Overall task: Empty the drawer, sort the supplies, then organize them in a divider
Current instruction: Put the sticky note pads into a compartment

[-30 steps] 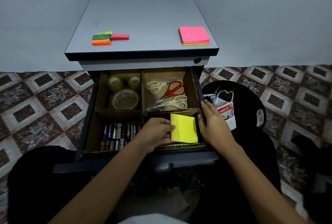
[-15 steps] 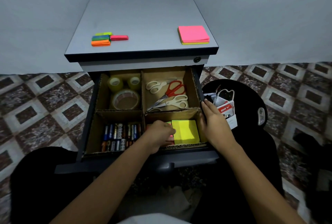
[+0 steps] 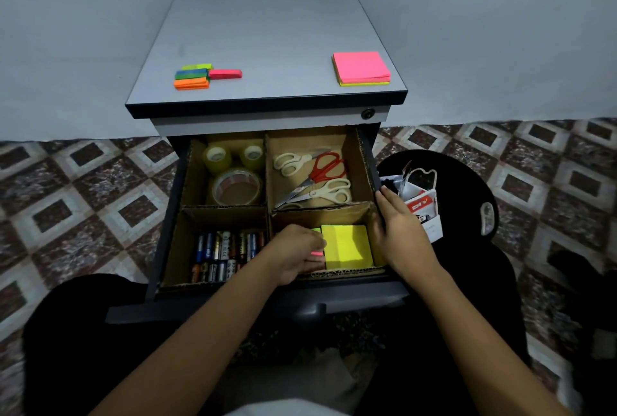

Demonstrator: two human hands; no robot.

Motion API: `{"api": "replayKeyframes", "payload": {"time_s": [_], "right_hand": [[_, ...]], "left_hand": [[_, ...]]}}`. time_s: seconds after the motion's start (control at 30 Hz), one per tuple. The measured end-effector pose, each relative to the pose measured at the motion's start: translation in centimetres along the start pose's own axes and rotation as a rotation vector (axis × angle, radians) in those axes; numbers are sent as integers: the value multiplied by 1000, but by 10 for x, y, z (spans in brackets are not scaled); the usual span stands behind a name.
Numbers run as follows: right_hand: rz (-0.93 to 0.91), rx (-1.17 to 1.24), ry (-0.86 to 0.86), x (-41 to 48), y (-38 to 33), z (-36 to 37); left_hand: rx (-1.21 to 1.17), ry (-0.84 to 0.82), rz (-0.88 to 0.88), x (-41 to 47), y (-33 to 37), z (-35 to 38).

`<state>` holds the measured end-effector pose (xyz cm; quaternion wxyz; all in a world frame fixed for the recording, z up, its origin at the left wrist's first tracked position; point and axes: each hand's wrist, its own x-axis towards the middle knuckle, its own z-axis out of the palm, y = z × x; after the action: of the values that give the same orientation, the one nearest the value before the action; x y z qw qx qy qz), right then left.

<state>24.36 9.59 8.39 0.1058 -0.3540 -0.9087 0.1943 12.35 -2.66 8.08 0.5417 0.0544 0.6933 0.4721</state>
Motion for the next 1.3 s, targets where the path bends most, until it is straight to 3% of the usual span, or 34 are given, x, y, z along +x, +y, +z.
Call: {"api": "replayKeyframes", "payload": {"time_s": [0.23,0.53,0.87,1.03,1.3], "right_hand": [[-5,16,-5,0,1,-2],[6,145,48,10,2,-13],[-94,281,220,74,-33,-84],[-57,270,261,119,-48,-117],[102,140,103,173,-59,-130]], "left_hand": [[94,41,74,-8,2,2],[469,86,390,-40,34,-14],[276,248,659,-31,140,-22],[191,281,661,-19,194,-10],[-30,255,454,8,229,10]]}}
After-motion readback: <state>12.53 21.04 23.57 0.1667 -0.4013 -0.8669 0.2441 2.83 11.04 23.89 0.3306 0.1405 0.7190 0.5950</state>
